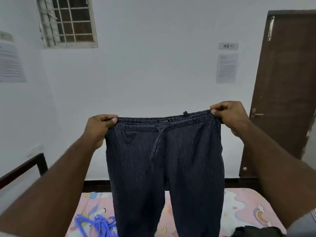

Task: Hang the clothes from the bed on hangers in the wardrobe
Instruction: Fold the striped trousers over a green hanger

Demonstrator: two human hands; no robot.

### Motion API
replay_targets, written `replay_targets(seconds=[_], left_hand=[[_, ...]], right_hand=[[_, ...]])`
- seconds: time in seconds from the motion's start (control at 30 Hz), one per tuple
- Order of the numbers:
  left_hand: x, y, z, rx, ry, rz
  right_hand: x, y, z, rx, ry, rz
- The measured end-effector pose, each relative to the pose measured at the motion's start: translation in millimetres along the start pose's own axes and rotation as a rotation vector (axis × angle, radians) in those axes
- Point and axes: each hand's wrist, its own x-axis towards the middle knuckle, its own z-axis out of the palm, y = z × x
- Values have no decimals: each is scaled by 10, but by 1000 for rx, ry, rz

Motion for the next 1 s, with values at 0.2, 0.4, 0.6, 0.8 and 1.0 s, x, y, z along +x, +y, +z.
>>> replay_targets(seconds=[0.2,0.4,0.6,0.8,1.0], left_hand=[[1,-185,121,10,101,-70],[-14,-348,326,-31,192,-118],[18,-420,412,-42,237,-167],[-139,-537,683,-94,256,-237],[-457,-562,1197,-216,64,-273]], right_hand=[[-55,154,224,77,2,165],[-170,220,496,155,19,252],[-223,248,667,251,42,304],[-392,377,929,299,45,417],[-677,340,1404,514,16,487]])
